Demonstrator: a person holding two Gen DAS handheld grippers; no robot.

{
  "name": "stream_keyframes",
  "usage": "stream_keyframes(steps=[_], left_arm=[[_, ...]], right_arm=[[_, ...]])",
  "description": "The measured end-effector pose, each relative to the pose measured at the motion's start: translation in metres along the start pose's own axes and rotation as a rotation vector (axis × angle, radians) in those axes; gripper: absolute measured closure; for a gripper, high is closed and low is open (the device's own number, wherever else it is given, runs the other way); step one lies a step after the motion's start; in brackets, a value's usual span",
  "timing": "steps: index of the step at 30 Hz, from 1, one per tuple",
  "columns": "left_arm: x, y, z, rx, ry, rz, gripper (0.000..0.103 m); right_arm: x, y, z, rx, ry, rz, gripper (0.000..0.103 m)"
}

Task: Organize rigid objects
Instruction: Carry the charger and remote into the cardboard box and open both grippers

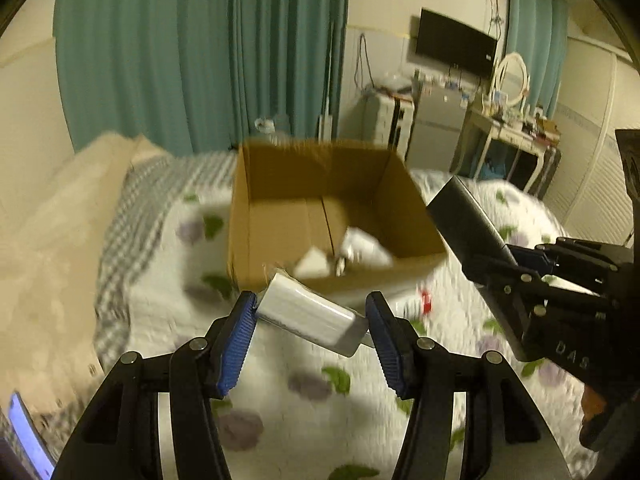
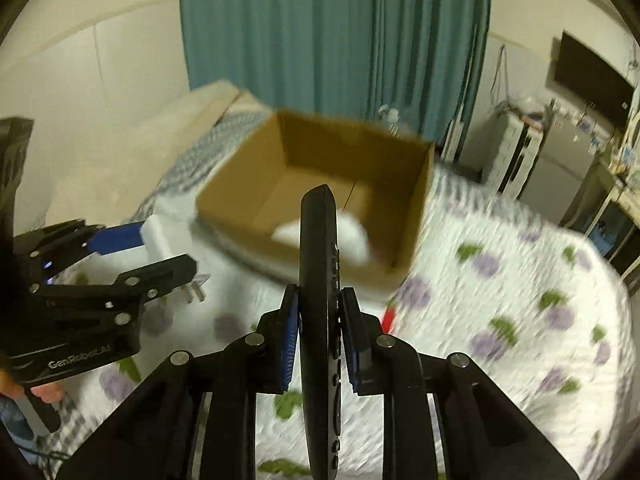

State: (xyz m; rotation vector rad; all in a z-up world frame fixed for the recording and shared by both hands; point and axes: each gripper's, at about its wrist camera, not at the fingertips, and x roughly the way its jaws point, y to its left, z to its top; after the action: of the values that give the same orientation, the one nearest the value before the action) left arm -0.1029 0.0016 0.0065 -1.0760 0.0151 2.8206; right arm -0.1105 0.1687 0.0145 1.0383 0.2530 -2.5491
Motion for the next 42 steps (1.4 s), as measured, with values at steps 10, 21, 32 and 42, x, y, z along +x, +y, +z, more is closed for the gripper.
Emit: stream_keyframes(steps=[10,21,32,42], left_arm=[[0.064,0.005,0.074,0.011,-0.023,0.027,0.046],[0.136,0.002,0.068,0.038,0.042,0.058,0.034],[0.108,0.015,0.068,0.011,-0.012,0.093,0.034],[0.008,0.017,0.068,0.021,-0.151,0.105,0.028]], right_arm=[[0.021,-0.039,0.076,0.028,-0.073,-0.03,0.084],[0.095,-0.063,0.088,0.061,-0.024,0.019,0.084],[0.121,-0.058,0.09,0.044,-0.014,0.035,0.083],[0.034,-0.059,0.078,0.101,-0.132,-0.051,0.028]])
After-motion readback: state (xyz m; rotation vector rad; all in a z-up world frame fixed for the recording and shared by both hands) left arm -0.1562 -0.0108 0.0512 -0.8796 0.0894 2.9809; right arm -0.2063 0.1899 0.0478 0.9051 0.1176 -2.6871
